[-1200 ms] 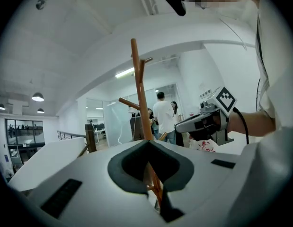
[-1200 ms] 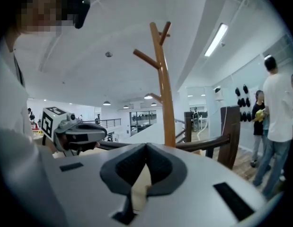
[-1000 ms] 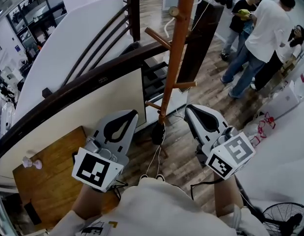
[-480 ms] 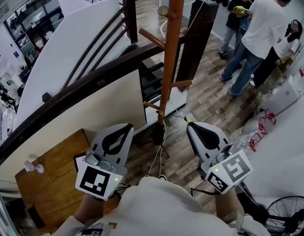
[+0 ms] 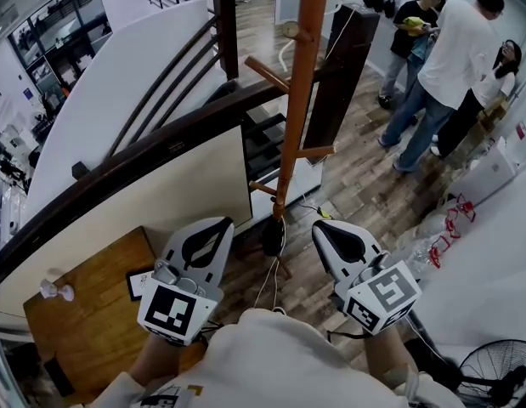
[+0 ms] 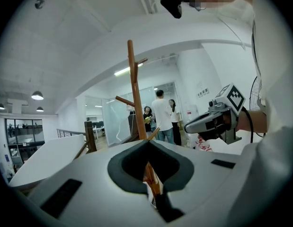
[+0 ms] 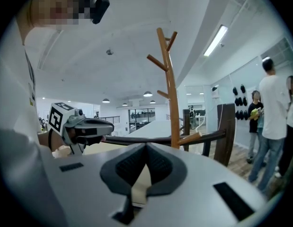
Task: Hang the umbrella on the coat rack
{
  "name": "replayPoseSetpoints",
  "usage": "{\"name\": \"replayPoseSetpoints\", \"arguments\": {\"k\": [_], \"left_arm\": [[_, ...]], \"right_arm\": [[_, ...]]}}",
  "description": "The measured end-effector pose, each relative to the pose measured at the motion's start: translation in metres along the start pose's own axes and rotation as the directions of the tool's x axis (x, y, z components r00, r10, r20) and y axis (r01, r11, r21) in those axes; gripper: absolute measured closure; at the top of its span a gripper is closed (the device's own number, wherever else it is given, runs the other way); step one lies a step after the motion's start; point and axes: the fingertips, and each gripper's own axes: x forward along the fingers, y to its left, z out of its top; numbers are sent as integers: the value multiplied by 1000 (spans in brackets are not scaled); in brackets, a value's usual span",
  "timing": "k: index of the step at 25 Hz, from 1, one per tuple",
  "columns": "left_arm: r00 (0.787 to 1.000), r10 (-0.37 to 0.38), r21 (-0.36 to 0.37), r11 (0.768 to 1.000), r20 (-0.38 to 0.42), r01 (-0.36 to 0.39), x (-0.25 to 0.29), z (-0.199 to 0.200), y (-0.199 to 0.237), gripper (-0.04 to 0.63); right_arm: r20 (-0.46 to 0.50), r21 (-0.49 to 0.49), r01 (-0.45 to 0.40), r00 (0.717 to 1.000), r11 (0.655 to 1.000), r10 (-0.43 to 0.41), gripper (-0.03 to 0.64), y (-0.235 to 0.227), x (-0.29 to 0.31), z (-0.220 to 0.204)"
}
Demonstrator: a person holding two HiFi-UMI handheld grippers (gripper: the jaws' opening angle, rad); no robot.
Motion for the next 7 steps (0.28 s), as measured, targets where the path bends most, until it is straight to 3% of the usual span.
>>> {"name": "replayPoseSetpoints", "arguments": {"k": [7], "left_arm": [[1000, -10, 0, 1000, 12, 10, 2, 1, 0, 592]], "right_arm": [[-8, 10, 7, 1000, 1000, -7, 614, 0, 4, -3]]}}
